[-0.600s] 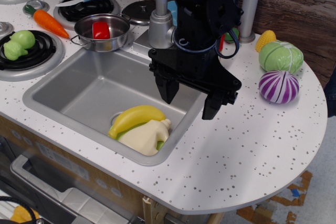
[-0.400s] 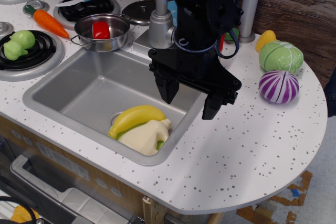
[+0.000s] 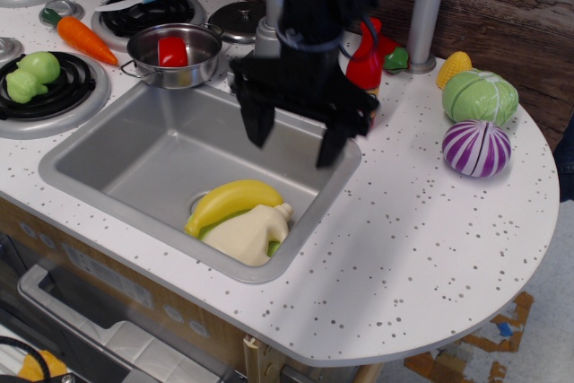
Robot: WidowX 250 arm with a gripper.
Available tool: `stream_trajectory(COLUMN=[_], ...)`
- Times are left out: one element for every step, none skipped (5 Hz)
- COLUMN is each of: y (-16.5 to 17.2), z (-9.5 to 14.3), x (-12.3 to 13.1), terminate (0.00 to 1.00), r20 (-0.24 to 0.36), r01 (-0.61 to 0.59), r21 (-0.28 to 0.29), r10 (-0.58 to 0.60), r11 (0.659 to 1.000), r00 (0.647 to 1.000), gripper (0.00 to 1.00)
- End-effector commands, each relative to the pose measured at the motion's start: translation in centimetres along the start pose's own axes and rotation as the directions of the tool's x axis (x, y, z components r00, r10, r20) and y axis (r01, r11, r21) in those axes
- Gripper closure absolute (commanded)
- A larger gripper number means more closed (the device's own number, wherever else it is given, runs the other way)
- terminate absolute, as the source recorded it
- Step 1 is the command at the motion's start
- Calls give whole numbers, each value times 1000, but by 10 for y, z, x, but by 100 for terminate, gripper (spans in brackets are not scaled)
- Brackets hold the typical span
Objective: Take sushi out of pan
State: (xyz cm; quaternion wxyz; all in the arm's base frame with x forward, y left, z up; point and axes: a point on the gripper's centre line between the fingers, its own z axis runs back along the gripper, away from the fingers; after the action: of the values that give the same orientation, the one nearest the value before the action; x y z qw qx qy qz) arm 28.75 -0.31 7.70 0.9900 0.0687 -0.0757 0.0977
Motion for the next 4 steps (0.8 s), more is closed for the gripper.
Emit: stream_trajectory(y=[33, 64, 95, 130], z=[-1, -2, -9, -21], x=[37, 58, 73, 93], terminate=[0, 0, 0, 0], r20=[97, 144, 181, 152], r01=[-149, -169, -195, -241], r21=[54, 105, 76, 8], r10=[143, 153, 178, 237], r11=[987, 980, 978, 971], r00=[985, 978, 967, 960], gripper=[0, 0, 0, 0])
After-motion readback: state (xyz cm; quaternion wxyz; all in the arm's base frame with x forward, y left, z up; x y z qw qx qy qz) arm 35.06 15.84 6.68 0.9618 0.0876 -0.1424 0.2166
